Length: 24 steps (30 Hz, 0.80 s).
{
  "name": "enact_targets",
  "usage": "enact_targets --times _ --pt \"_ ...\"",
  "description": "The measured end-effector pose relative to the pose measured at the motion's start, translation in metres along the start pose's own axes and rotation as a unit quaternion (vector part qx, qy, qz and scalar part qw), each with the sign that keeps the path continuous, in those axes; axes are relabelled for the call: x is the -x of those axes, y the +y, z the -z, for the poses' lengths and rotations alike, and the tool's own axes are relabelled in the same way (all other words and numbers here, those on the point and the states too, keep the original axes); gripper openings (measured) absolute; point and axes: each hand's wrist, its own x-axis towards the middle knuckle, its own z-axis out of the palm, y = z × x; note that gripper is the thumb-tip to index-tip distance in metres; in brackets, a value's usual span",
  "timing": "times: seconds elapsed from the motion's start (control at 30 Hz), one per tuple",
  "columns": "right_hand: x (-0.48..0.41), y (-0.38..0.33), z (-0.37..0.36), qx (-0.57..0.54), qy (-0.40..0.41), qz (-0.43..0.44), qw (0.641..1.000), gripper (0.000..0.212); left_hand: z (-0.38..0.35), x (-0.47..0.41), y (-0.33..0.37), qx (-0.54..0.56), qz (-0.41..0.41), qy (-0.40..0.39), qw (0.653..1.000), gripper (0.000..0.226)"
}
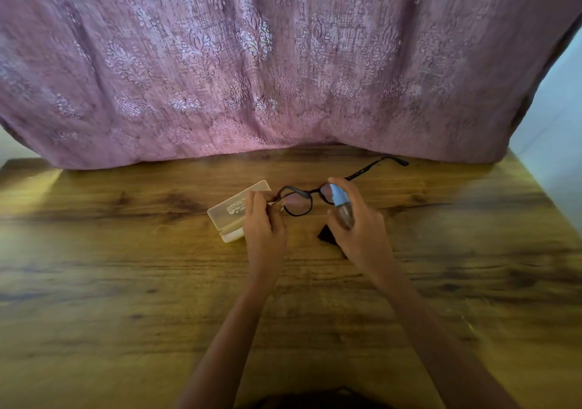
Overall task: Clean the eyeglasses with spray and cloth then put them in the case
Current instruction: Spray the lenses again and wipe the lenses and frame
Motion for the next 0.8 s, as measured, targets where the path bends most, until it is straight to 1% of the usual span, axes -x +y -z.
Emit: enact_targets --times 0.17,0.3,0.43,0.53,0.63,0.7,0.8 --pt "-0.0017 0.0033 0.0019 0.044 0.03 -0.002 0.999 0.048 0.0008 -0.001 0.0014 0.005 0.004 0.001 1.0 0.011" --pt "-0.0031 0.0035 -0.0002 0.03 0.062 -0.013 0.998 0.049 0.001 -0.0008 0.0008 0.001 0.007 -0.002 1.0 0.012" --pt "-0.0041 0.0055 0.0006 0.003 0.048 -0.025 0.999 0.054 0.0009 -0.0008 0.0012 -0.004 -0.001 0.0 1.0 0.011" --pt "-0.0054 0.0058 0.0018 0.002 0.035 -0.015 0.999 0.057 0.0012 -0.0011 0.0009 -0.005 -0.002 0.001 1.0 0.009" --pt "-0.0047 0.0033 0.0022 0.019 0.068 -0.008 0.997 0.054 -0.0002 -0.0007 -0.0002 -0.003 0.003 -0.003 1.0 0.009" --pt "-0.0043 0.0026 0.0004 0.001 0.085 -0.016 0.996 0.052 -0.0002 -0.0009 0.0007 -0.008 0.0 -0.002 1.0 0.01" --pt "-0.0035 0.0044 0.0 -0.026 0.079 -0.027 0.996 0.05 -0.0007 -0.0005 0.0006 -0.009 0.005 -0.007 1.0 0.01"
